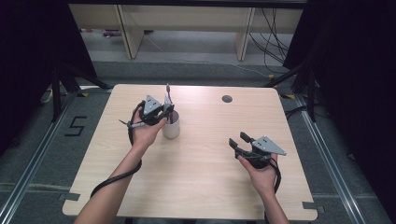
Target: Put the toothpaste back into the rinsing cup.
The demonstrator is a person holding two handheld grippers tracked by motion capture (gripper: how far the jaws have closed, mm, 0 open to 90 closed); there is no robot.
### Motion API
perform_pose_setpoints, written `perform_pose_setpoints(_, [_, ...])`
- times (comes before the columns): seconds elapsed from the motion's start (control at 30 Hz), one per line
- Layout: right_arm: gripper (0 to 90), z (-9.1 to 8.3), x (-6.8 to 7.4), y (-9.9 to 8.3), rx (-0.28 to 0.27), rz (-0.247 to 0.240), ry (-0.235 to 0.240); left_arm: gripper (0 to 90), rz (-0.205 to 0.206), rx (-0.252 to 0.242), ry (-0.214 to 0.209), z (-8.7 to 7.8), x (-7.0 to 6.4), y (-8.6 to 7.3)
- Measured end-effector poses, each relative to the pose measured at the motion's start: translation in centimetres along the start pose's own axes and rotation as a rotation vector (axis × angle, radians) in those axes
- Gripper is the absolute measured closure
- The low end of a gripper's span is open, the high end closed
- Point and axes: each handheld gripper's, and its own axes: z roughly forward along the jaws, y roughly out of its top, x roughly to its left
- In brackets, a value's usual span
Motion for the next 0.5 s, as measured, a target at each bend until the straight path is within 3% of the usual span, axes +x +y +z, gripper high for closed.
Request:
perform_pose_setpoints(0.07, [44.1,-0.13,-0.02,0.08,0.021,-0.006,-0.003,75.7,0.001,-0.003,0.001,-0.02,-0.02,-0.04])
perform_pose_setpoints(0.37, [44.2,0.13,0.19,-0.09,0.011,0.017,0.011,73.4,-0.001,0.002,0.008,-0.09,0.10,-0.10])
perform_pose_setpoints(0.4, [44.2,0.06,0.01,-0.03,0.009,-0.014,-0.006,73.1,-0.002,0.003,0.007,-0.07,0.13,-0.08])
perform_pose_setpoints(0.43, [44.1,0.01,0.26,-0.04,0.019,0.019,-0.001,72.7,-0.004,0.005,0.007,-0.06,0.15,-0.07])
perform_pose_setpoints(0.5, [44.2,0.05,0.27,-0.01,0.012,0.023,-0.002,72.2,0.000,0.009,0.010,-0.05,0.21,-0.06])
